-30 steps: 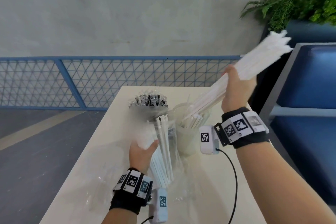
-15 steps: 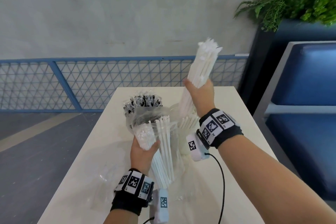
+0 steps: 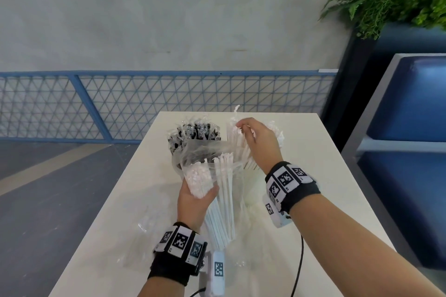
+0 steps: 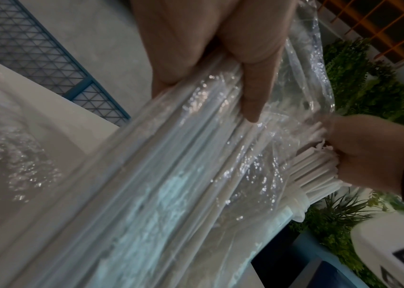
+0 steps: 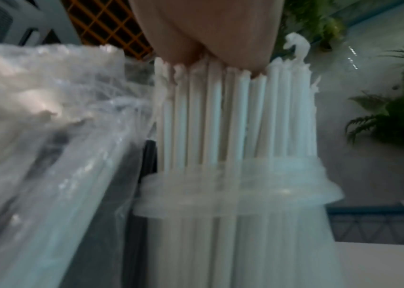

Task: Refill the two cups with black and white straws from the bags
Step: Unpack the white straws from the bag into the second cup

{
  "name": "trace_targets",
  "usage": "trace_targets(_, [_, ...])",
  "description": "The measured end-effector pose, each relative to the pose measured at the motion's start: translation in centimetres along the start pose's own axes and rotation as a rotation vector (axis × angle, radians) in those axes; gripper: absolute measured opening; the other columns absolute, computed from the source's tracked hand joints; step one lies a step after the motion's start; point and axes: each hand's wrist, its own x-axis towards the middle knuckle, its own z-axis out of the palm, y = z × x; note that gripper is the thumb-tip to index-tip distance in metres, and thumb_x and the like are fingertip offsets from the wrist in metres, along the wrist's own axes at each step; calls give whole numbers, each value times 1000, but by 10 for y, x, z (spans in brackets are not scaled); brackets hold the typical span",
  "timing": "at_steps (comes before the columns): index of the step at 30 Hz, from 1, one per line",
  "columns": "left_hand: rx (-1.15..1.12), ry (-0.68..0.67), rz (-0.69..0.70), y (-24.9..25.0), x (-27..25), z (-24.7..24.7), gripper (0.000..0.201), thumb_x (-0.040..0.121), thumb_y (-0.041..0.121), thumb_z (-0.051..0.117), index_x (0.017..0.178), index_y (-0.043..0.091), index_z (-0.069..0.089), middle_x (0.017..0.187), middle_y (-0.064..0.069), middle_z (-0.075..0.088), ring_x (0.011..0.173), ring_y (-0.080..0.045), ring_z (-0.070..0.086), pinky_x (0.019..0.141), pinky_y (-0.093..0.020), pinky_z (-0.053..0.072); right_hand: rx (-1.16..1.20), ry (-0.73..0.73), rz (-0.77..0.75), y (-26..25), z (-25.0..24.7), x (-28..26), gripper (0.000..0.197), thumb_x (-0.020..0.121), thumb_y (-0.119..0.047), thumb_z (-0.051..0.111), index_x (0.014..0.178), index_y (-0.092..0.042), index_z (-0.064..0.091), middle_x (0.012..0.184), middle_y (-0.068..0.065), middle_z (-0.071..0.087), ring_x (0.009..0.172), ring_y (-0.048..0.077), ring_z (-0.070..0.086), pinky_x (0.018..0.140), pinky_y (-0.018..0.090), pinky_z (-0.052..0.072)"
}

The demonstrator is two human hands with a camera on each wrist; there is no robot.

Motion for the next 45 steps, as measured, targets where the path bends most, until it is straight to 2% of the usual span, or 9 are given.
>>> trace_targets(5, [14, -21, -26, -4, 3, 0, 57, 70, 3, 79, 120, 13, 56, 112, -6, 68, 107, -20, 63, 95, -41, 50, -174, -166, 46, 6, -9, 7, 26, 98, -15, 39, 113, -13, 60, 108, 8, 64, 68, 9, 51, 71, 29, 47])
trace_targets(9, [9, -37, -38, -6, 4, 0, 59, 69, 2, 79, 122, 14, 55, 114, -6, 67, 109, -22, 62, 99, -46, 47, -439, 80, 52, 16, -16, -6, 61, 85, -56, 46, 137, -25, 41, 143, 7, 39, 131, 28, 36, 108, 45, 27])
trace_targets(11, [1, -43, -36, -5, 4, -1, 60, 67, 5, 81, 121, 15, 56, 114, -7, 67, 110, -23, 62, 99, -48, 47, -147, 215, 149, 18, -15, -26, 88, 71, -59, 64, 144, -29, 25, 151, 9, 18, 139, 23, 21, 112, 42, 23])
trace_targets(15, [6, -59, -12, -1, 4, -1, 74, 55, 25, 84, 122, 15, 55, 114, -8, 68, 108, -23, 63, 97, -48, 49, 147, -1, 319, 21, -1, -51, 115, 63, -32, 84, 148, -28, 5, 153, 7, 2, 128, -7, 8, 108, 26, 19])
trace_targets(25, [15, -33, -26, -7, 10, -10, 55, 70, 2, 78, 119, 12, 55, 110, -7, 68, 106, -22, 63, 95, -43, 49, 272, 110, 289, 24, 3, -26, 79, 78, -33, 72, 142, -33, 26, 147, 3, 26, 129, 11, 35, 106, 28, 30])
trace_targets(30, [-33, -6, -41, -8, 12, -19, 57, 67, 3, 81, 118, 11, 56, 111, -10, 68, 106, -24, 65, 94, -44, 50, -27, 61, 169, 37, 14, -26, 81, 71, -15, 77, 140, -11, 34, 144, 0, 36, 130, 19, 34, 98, 1, 21])
trace_targets(34, [-29, -29, -33, -8, 12, -17, 55, 69, -1, 77, 118, 10, 55, 110, -9, 68, 107, -24, 64, 94, -43, 50, -72, 78, 395, 33, 14, -12, 38, 79, -9, 65, 115, -9, 56, 113, 13, 58, 106, 28, 55, 87, 27, 40])
trace_targets(42, [25, -70, -9, 0, 8, -13, 70, 55, 24, 85, 118, 15, 55, 110, -4, 67, 106, -21, 63, 93, -40, 50, -134, -11, 240, -4, -16, 12, 55, 81, -25, 70, 129, -13, 47, 127, 6, 45, 112, 17, 48, 91, 22, 34])
trace_targets(45, [27, -92, -14, 0, 8, -12, 61, 66, 4, 81, 120, 10, 53, 109, -6, 67, 106, -22, 62, 90, -36, 51, -32, 293, 2, -25, -26, -8, 31, 84, -25, 66, 113, -17, 57, 111, -2, 55, 95, -4, 50, 86, 7, 35])
